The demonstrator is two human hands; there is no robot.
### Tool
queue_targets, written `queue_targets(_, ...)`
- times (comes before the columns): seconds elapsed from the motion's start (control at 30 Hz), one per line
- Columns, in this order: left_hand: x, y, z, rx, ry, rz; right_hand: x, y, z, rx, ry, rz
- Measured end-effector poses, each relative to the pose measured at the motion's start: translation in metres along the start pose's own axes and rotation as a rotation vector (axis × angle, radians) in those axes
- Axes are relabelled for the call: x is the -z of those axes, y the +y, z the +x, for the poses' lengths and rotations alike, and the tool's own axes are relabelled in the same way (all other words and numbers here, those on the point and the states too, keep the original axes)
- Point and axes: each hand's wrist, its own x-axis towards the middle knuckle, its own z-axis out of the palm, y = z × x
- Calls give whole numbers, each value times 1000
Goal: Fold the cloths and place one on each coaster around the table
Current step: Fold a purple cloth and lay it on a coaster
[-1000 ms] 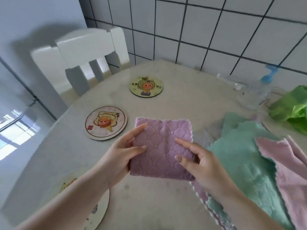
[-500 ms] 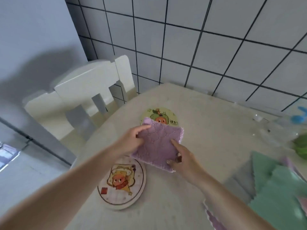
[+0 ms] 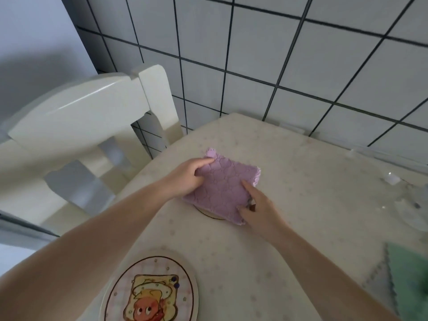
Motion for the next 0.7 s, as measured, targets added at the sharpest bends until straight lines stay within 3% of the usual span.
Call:
queue_targets(0.13,-10,-7,2,-107,96,73,-3,1,3,40,67,-113)
queue_targets(0.27,-20,-11,-6,-210,306,465,-2,-4,-8,99,202,-408)
queue_targets(0.33,-28,-7,-11,-283,281,536,-4,-5,-6,175,199,-571)
queue_targets(0.43,-45,-5,-19,-213,153,608,-10,1,2,193,80,-754)
queue_targets(0.7,-55,-16,-25,-53,103,665,-15,20,4,93,83,-834)
